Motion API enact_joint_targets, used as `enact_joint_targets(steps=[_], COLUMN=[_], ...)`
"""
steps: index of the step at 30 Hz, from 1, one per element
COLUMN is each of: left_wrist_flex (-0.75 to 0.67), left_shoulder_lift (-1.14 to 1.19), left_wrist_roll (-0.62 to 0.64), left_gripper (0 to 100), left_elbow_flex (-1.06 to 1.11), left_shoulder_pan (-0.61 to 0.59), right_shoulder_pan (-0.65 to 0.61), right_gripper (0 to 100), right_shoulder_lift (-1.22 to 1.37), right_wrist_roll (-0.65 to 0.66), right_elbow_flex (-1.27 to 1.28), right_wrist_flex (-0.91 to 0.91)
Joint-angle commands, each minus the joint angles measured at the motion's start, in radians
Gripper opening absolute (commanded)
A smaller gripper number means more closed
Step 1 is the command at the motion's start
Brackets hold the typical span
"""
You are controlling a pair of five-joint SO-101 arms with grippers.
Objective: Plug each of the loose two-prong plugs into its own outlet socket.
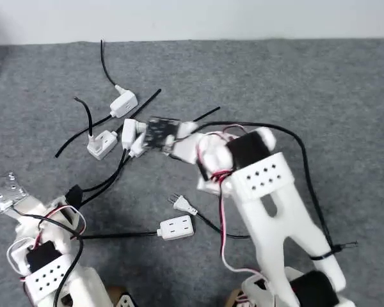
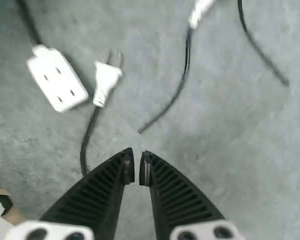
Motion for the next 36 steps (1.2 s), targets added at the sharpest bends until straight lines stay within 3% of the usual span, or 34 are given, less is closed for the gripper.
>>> enact_joint_targets(steps=[1, 7, 12, 23, 36], left_wrist_flex=[-0.029, -0.031, -0.029, -0.029, -0.029], left_shoulder_lift=[-0.011, -0.011, -0.011, -0.011, -0.011], left_wrist_roll=[-0.017, -0.018, -0.018, -0.018, -0.018], left_gripper=[35, 35, 35, 35, 35], left_elbow_flex=[-0.013, -0.013, -0.012, -0.01, -0.008], left_shoulder_pan=[-0.014, -0.015, -0.015, -0.015, -0.015], right_shoulder_pan=[0.016, -0.096, -0.183, -0.219, -0.213], right_gripper=[3.1, 23.3, 17.8, 16.7, 16.5], right_shoulder_lift=[0.008, 0.012, 0.027, 0.272, 0.401], right_wrist_roll=[0.018, -0.051, -0.114, -0.27, -0.273], right_elbow_flex=[0.15, 0.359, 0.402, 0.338, 0.328], right_wrist_flex=[-0.13, -0.403, -0.479, -0.59, -0.679])
